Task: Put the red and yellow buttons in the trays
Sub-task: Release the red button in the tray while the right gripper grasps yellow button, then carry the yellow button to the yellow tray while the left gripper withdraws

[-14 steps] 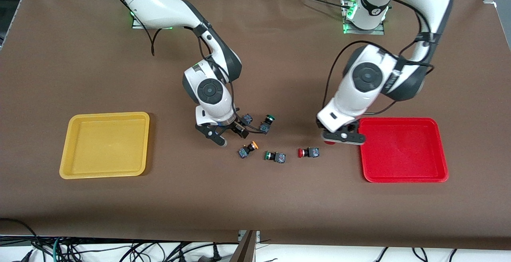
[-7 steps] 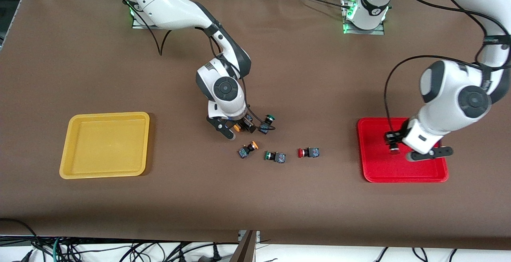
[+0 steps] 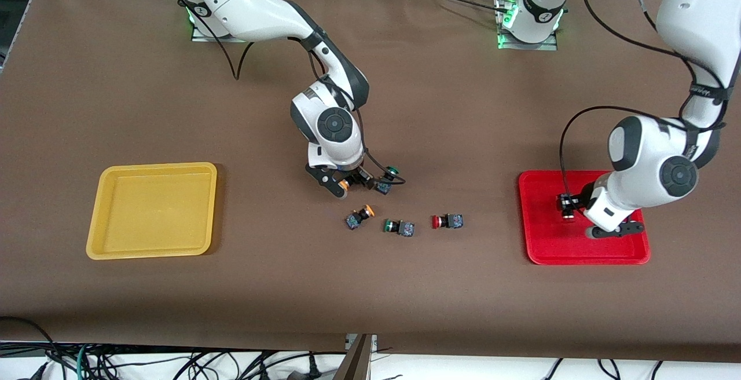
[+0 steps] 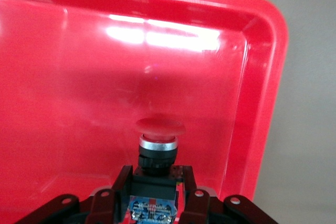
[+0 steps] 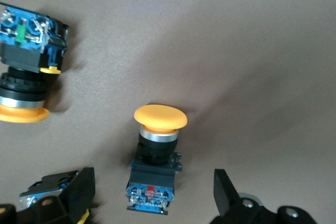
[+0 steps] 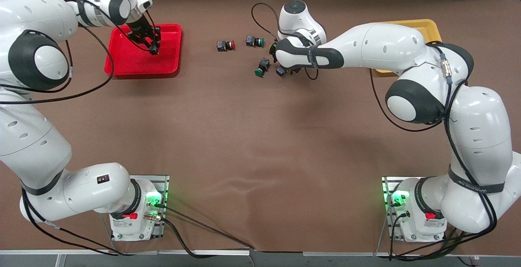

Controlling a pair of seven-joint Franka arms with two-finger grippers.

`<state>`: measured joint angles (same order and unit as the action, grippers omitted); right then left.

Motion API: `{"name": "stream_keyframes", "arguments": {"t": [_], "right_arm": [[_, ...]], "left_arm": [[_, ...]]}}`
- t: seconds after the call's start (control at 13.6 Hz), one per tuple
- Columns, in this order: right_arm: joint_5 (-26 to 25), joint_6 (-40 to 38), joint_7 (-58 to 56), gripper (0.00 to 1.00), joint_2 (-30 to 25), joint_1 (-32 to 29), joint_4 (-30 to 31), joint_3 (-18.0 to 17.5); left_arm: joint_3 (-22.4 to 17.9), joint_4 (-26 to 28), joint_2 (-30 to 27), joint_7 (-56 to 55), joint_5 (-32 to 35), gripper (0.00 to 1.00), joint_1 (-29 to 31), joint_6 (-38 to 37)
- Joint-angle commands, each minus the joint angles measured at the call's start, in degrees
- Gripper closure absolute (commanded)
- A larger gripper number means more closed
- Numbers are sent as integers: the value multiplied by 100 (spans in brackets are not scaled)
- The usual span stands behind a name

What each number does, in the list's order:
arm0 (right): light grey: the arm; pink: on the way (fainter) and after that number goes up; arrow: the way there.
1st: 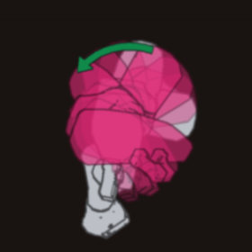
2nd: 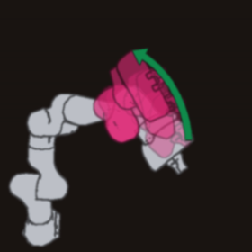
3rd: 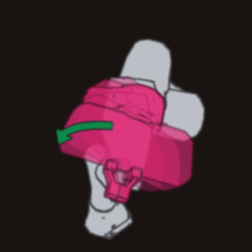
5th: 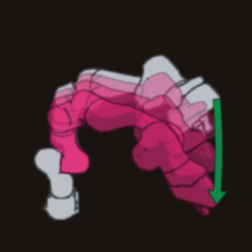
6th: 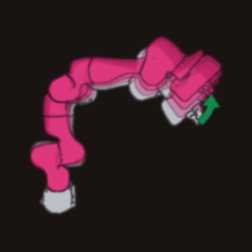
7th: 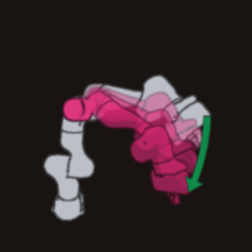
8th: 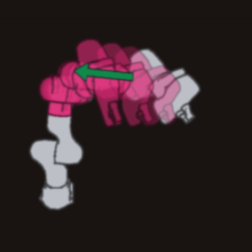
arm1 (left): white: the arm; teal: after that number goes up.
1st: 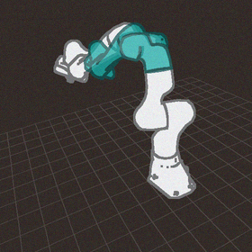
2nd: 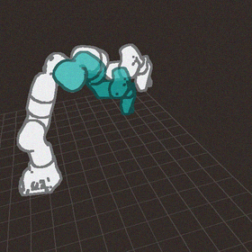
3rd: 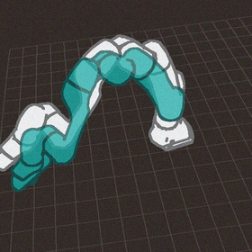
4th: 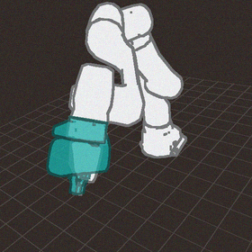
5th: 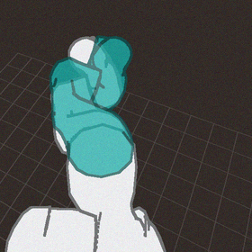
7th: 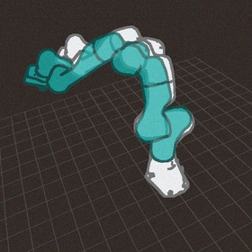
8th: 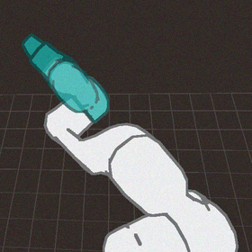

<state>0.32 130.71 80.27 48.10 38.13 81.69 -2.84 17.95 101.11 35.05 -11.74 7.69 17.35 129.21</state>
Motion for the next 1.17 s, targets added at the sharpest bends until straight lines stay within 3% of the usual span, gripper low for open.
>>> {"name": "stream_keyframes", "arguments": {"t": [0.0, 0.07, 0.15, 0.22, 0.29, 0.51, 0.59, 0.81, 1.1], "right_arm": [[-23, 86, 112, 0, 103, 72, -91, 47], [-23, 95, 112, 1, 112, 72, -91, 47], [-14, 86, 112, 9, 112, 72, -91, 47], [-5, 95, 112, 24, 112, 72, -91, 47], [3, 95, 112, 44, 112, 63, -91, 47], [-23, 95, 68, 83, 112, 63, -91, 47], [-32, 95, 24, 89, 94, 46, -100, 64], [-75, 25, -326, 90, -107, -77, -127, 178], [-41, -588, -2045, 90, -572, -787, -109, 258]], "left_arm": [[-2, 5, 151, 84, -66, 70, -39, 245], [-2, 5, 160, 84, -66, 64, -48, 263], [-11, 5, 178, 84, -66, 55, -39, 263], [-11, 5, 178, 84, 12, 24, -39, 263], [-3, -12, 178, 84, 196, 0, -39, 263], [24, -47, -40, 66, 268, 0, -39, 158], [41, -47, -268, 67, 277, 0, -39, -34], [146, -74, -779, 111, 277, 0, -39, -466], [506, -222, -929, 102, 277, 0, -48, -651]]}}
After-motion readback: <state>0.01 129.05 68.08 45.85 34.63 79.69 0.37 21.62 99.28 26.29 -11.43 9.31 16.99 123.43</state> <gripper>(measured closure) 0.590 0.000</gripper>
